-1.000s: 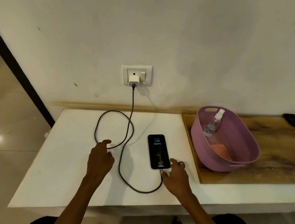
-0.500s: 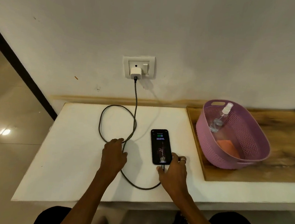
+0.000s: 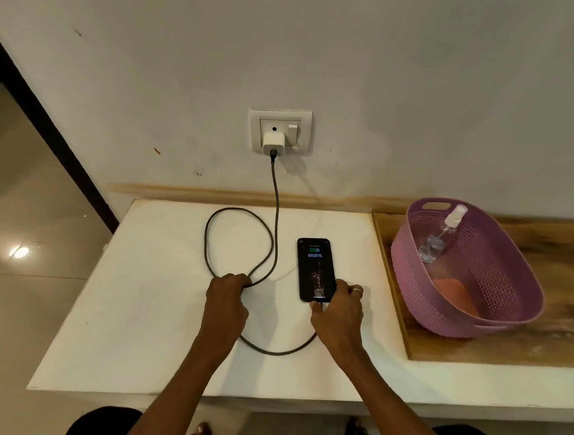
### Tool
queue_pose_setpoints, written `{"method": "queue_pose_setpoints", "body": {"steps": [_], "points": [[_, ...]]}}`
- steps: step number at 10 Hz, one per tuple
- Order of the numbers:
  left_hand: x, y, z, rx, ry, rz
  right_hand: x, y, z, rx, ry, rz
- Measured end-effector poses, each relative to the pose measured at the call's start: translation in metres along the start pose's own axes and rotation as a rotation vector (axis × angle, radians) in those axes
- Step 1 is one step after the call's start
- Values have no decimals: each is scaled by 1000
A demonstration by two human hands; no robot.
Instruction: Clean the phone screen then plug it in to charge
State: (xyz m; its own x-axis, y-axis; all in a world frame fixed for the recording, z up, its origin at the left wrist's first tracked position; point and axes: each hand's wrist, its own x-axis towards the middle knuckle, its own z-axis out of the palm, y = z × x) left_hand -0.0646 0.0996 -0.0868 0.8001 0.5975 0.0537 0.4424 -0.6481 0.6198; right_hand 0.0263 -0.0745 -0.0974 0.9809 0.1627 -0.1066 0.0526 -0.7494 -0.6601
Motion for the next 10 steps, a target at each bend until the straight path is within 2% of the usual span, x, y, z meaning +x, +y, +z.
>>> {"method": "queue_pose_setpoints", "body": {"steps": [4, 7, 10], "points": [[10, -6, 13, -42, 66, -109, 41, -19, 12, -18, -9, 3], [14, -5, 15, -52, 68, -100, 52, -24, 18, -4, 20, 0], [11, -3, 15, -107, 78, -127, 40, -21, -1, 6, -86, 12]]}}
